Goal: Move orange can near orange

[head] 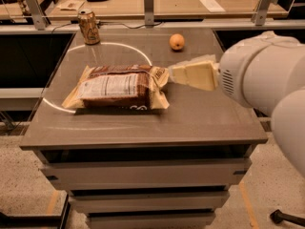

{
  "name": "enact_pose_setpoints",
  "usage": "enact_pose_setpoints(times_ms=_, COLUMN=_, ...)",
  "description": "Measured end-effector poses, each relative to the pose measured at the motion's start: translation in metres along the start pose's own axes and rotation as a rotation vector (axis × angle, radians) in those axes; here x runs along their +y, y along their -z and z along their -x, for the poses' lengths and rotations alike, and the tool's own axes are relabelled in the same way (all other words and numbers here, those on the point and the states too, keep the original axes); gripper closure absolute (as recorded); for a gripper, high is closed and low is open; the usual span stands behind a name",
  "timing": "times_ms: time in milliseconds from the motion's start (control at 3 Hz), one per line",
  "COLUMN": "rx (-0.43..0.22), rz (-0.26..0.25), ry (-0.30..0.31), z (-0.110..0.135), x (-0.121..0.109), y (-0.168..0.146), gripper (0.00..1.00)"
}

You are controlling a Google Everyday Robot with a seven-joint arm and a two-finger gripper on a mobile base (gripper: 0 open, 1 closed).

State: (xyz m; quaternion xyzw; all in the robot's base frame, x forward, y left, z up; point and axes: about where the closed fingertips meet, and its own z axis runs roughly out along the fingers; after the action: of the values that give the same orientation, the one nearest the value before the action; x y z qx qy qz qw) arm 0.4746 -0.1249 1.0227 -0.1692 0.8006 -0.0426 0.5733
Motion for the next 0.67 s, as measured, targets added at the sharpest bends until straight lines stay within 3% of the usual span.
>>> enact_pose_setpoints(times_ms=333, rx=-0.003, rz=0.001, ry=-0.054, z=0.0192, x=0.0350, y=0.0086, gripper=0.00)
enact_pose_setpoints(times_ms=667, rx=-0.003, rz=0.013, ry=-0.073, z=0.0211, x=0.0434, y=0.0074, gripper=0.00)
